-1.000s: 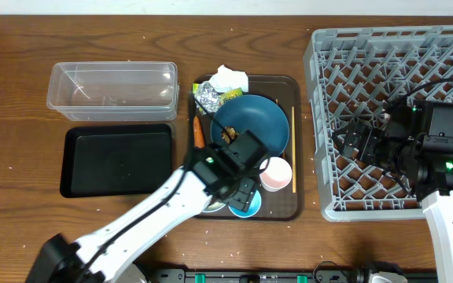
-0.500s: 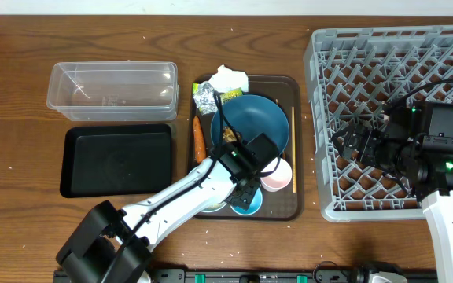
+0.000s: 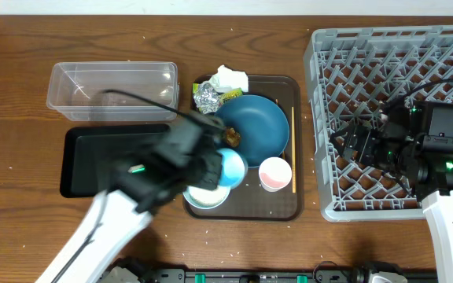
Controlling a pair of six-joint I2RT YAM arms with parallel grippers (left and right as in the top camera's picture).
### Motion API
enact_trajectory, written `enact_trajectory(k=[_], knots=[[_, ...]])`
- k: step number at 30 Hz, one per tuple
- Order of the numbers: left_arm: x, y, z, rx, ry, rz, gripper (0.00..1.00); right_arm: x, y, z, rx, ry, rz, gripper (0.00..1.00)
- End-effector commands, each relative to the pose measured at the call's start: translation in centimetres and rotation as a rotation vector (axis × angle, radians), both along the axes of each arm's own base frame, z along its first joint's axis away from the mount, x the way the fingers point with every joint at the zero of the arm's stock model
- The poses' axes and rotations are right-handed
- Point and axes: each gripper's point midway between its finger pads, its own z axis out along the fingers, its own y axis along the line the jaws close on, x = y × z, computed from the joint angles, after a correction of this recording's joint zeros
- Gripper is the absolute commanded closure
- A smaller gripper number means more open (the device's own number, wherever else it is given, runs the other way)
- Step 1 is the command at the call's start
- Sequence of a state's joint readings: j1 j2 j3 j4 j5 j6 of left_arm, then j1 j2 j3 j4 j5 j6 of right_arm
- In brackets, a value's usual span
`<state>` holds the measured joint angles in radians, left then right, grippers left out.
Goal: Sort waste into correct bins and load items into the dishwasher rack
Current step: 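Lift the light-blue cup and hand it to the right gripper, then place the light-blue cup into the dish rack with the right gripper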
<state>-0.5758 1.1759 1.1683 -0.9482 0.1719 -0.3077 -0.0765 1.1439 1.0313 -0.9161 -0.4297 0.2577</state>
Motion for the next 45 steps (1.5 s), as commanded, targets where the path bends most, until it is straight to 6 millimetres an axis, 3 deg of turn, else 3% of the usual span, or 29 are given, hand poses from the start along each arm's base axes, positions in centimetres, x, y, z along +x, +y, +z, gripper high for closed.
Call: enact_trajectory(k=[1, 7, 11, 15, 20, 23, 27, 28, 31, 33, 34, 37, 40, 45], knots=[[-0.7, -1.8, 3.6, -0.274, 0.021, -0.097, 0.94, -0.4, 4.3, 3.5, 0.203, -0.132, 0.243, 0.19], [-1.0, -4.7, 9.3, -0.689, 0.058, -0.295, 0.94, -3.0, 10.4, 9.8, 0.502, -0.375, 0.642, 0.23], [-1.3, -5.9, 11.6, -0.847, 0.091, -0.405, 0.94, -5.2, 13.6, 12.1, 0.583, -0.478, 0.850, 0.20], [-1.2, -6.1, 11.6, -0.869, 0.117, -0.414, 0.94, -6.9, 16.2, 13.1, 0.587, -0.564, 1.006, 0.17], [-1.3, -6.2, 11.7, -0.878, 0.127, -0.417, 0.94, -8.2, 18.1, 13.8, 0.585, -0.630, 1.109, 0.17], [-1.4, -6.2, 11.9, -0.886, 0.130, -0.424, 0.94, -8.5, 18.8, 13.9, 0.575, -0.651, 1.135, 0.34], [-1.2, -6.2, 12.1, -0.887, 0.109, -0.433, 0.94, -7.4, 18.5, 12.8, 0.507, -0.618, 1.068, 0.41], [-1.1, -6.3, 12.3, -0.888, 0.095, -0.440, 0.92, -7.0, 18.3, 12.4, 0.481, -0.605, 1.040, 0.41], [-0.7, -6.4, 12.8, -0.892, 0.046, -0.463, 0.58, -5.5, 16.6, 11.5, 0.392, -0.581, 0.932, 0.44], [-0.4, -6.4, 13.1, -0.894, 0.018, -0.473, 0.40, -3.9, 14.3, 10.8, 0.285, -0.568, 0.807, 0.44], [-0.3, -6.5, 13.2, -0.893, 0.007, -0.477, 0.36, -3.2, 13.1, 10.5, 0.246, -0.555, 0.740, 0.44], [0.0, -6.5, 13.6, -0.892, -0.029, -0.489, 0.34, -1.5, 8.8, 9.6, 0.144, -0.500, 0.526, 0.46], [0.2, -6.6, 13.9, -0.893, -0.058, -0.502, 0.34, -0.1, 2.8, 7.7, 0.037, -0.393, 0.246, 0.48], [0.2, -6.6, 14.0, -0.894, -0.060, -0.503, 0.34, 0.3, -6.3, 4.4, -0.089, -0.208, -0.163, 0.48]])
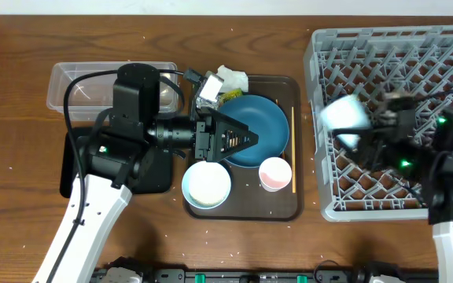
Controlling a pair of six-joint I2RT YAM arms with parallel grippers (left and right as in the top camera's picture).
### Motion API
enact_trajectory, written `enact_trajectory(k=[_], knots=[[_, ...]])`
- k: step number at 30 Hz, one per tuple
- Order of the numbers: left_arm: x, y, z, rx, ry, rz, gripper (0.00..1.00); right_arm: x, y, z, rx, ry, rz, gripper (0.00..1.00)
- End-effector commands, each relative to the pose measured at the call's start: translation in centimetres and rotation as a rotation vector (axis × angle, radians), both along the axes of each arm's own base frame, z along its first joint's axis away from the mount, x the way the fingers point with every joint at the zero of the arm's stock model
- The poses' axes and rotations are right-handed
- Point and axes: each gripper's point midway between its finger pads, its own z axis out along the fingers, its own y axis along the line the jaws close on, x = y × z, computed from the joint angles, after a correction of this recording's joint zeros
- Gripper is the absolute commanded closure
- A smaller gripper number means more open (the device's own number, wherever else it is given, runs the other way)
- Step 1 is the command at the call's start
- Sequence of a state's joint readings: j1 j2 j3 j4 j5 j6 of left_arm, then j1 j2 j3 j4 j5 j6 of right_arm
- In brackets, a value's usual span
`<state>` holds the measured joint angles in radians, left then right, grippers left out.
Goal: Sort waste into correct bins and load items into the dishwasher rack
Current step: 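Place the light-blue cup into the dish rack with the right gripper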
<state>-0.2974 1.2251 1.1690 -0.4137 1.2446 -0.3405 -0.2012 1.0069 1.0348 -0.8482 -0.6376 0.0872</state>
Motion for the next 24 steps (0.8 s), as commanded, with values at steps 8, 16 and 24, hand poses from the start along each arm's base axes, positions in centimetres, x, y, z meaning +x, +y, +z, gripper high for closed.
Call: enact_trajectory(k=[8, 16, 24], knots=[[-0.4, 0.0, 0.8, -0.016, -0.024, -0.018, 0.34, -1.1, -15.8, -4.9, 0.033, 0.290, -0.779, 0.46], [-0.4, 0.0, 0.8, -0.016, -0.024, -0.017, 0.34, -2.6, -17.4, -9.8, 0.169, 0.531, -0.854, 0.45], [-0.3, 0.0, 0.8, -0.016, -0.024, -0.017, 0.34, -3.0, -17.0, -13.5, 0.205, 0.698, -0.829, 0.41]])
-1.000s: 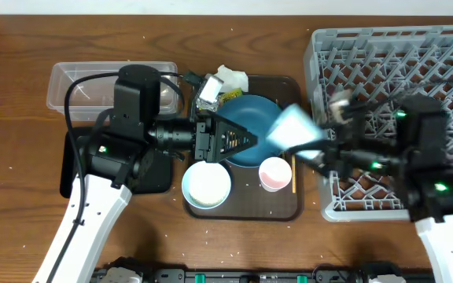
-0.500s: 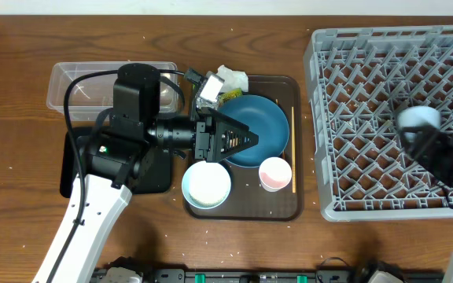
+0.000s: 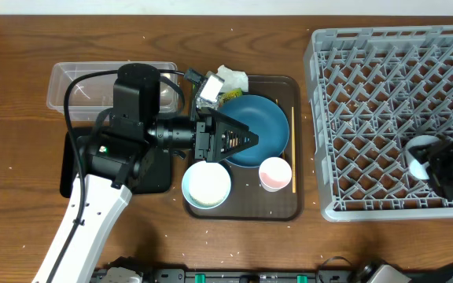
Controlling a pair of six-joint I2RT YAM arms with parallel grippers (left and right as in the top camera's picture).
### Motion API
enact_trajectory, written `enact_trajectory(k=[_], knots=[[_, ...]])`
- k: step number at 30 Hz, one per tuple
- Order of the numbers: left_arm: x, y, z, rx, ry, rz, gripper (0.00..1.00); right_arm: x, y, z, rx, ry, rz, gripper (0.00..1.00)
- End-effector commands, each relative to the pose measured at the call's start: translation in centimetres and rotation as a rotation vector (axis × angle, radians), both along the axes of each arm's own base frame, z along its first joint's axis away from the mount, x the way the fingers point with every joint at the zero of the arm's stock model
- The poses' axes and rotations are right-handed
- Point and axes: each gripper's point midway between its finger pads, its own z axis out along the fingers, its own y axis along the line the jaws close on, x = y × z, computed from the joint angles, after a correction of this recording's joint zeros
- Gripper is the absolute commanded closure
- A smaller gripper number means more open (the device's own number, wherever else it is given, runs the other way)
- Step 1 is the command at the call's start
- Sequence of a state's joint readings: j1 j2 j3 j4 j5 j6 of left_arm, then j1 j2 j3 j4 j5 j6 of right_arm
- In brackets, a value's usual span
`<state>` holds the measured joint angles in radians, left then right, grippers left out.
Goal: Sort waste into correct bins and load items into the dishwasher rack
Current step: 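Place the light-blue cup into the dish rack with the right gripper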
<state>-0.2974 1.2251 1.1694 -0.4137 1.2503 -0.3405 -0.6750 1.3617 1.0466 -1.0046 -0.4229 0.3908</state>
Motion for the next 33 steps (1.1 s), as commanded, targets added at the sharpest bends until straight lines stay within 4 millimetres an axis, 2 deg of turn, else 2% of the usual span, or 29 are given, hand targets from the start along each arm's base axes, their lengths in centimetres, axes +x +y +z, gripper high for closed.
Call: enact_trajectory(k=[1, 2, 5, 7, 12, 15, 23, 33], knots=[[-0.3, 0.0, 0.8, -0.013, -0.024, -0.012, 0.34, -0.7, -0.7, -1.8, 0.008, 0.081, -0.021, 0.34], [-0.3, 0.0, 0.8, -0.013, -0.024, -0.012, 0.34, -0.6, -0.6, -1.9, 0.017, 0.079, -0.014, 0.30], [-0.3, 0.0, 0.7, -0.012, -0.023, -0.012, 0.34, 0.1, 0.1, -1.3, 0.047, 0.033, 0.014, 0.40], [-0.2, 0.0, 0.6, -0.006, -0.017, -0.005, 0.34, 0.4, 0.3, -0.3, 0.049, 0.006, 0.031, 0.41], [0.5, 0.3, -0.4, 0.038, 0.008, 0.048, 0.34, -0.3, 0.8, 2.4, 0.029, -0.001, 0.078, 0.40], [0.5, 0.3, -0.5, 0.043, 0.011, 0.054, 0.34, -0.7, 1.2, 3.2, 0.024, -0.011, 0.084, 0.40], [0.5, 0.3, -0.5, 0.043, 0.013, 0.054, 0.34, -1.2, 1.5, 2.7, 0.047, 0.018, 0.080, 0.38], [0.5, 0.3, -0.5, 0.044, 0.013, 0.054, 0.34, -0.4, 1.5, 1.2, 0.261, 0.012, 0.003, 0.38]])
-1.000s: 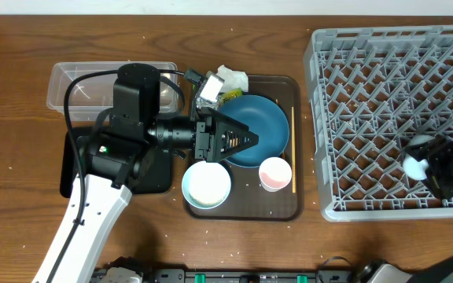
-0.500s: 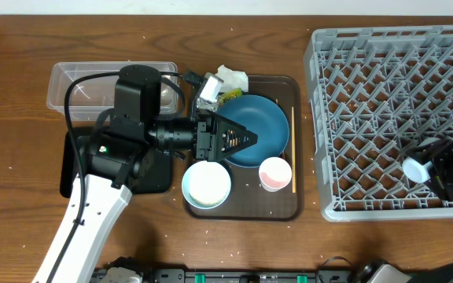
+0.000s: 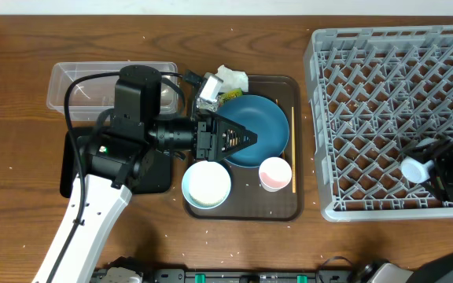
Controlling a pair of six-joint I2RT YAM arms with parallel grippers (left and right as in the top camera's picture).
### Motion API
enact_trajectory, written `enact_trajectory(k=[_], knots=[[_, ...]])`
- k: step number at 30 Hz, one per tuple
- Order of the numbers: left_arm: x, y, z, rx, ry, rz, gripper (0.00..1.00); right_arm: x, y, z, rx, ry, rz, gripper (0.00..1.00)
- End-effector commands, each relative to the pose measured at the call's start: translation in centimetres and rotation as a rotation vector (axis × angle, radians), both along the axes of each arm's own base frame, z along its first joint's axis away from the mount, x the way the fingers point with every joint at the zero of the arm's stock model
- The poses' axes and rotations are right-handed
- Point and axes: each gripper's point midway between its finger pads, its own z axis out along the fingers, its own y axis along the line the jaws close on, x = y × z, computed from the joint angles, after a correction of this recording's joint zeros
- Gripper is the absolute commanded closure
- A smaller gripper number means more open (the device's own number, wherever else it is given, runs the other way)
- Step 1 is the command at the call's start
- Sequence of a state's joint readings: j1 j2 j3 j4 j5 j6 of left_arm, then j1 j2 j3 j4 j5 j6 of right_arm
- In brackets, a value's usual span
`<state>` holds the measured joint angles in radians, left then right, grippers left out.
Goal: Sort waste into correct bins and load items into the dishwasher rack
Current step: 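Place the light-blue cup into the dish rack with the right gripper, then grasp the pink cup with the left gripper and lift it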
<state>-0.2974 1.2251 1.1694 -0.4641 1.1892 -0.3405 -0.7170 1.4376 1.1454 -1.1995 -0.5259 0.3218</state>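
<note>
A brown tray (image 3: 288, 211) holds a blue plate (image 3: 267, 118), a white bowl (image 3: 207, 185), a pink cup (image 3: 274, 173) and a wooden chopstick (image 3: 292, 149). Crumpled foil (image 3: 208, 86), a white napkin (image 3: 232, 76) and a greenish scrap (image 3: 231, 96) lie at its far edge. My left gripper (image 3: 250, 138) hovers over the plate's left side, its fingers drawn to a point and shut; what lies under it is hidden. In the grey dishwasher rack (image 3: 368, 71), at its lower right, my right gripper (image 3: 435, 167) is shut on a pale blue cup (image 3: 413, 167) that is tilted.
A clear plastic bin (image 3: 85, 82) stands at the far left. In front of it is a black bin (image 3: 72, 169), largely covered by my left arm. The rack fills the right side of the table.
The pale cup and my right gripper sit a little lower in the rack's lower right corner, and the cup looks more tilted. My left arm and the tray items are unchanged.
At first my left arm covered the tray's left side, with a blue cup beside the white bowl. Then that cup was gone from the tray, a pale cup was at my right gripper over the rack's left part, and my left gripper was over the plate. The cup then reached the rack's lower right.
</note>
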Motion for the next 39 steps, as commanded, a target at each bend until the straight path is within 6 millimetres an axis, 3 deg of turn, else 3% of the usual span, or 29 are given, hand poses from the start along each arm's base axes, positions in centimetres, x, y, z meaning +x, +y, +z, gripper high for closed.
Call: enact_trajectory(k=[1, 9, 11, 13, 18, 21, 24, 29, 34, 39], knots=[[0.0, 0.0, 0.6, -0.002, -0.025, 0.002, 0.34, 0.6, 0.0, -0.1, 0.123, -0.030, -0.046, 0.38], [0.1, 0.1, 0.5, 0.002, -0.026, 0.009, 0.34, 0.8, -0.6, -1.3, 0.312, -0.042, -0.116, 0.38], [0.1, 0.1, 0.5, 0.002, -0.026, 0.009, 0.34, 0.7, -1.1, -1.5, 0.315, -0.040, -0.132, 0.23], [0.1, 0.1, 0.5, 0.002, -0.026, 0.009, 0.34, 0.9, -1.6, -1.3, 0.306, -0.066, -0.132, 0.20], [0.6, 0.2, -0.2, 0.036, -0.017, 0.048, 0.34, 2.7, -2.3, 3.1, 0.263, -0.259, -0.061, 0.09], [1.0, 0.3, -1.3, 0.092, 0.001, 0.095, 0.34, 3.4, -2.2, 6.0, 0.178, -0.332, -0.003, 0.08], [1.2, 0.2, -3.9, 0.230, -0.015, 0.154, 0.34, 4.1, -0.2, 9.6, 0.059, -0.444, 0.125, 0.10], [1.9, 1.1, -9.5, 0.611, -0.089, 0.319, 0.34, 4.5, 3.7, 12.7, -0.102, -0.554, 0.308, 0.13], [1.2, -0.4, -14.8, 0.913, -0.183, 0.314, 0.35, 4.4, 6.2, 14.3, -0.192, -0.596, 0.391, 0.15], [1.4, -2.1, -19.7, 1.045, -0.147, 0.303, 0.36, 4.1, 6.9, 14.4, -0.186, -0.591, 0.406, 0.15]])
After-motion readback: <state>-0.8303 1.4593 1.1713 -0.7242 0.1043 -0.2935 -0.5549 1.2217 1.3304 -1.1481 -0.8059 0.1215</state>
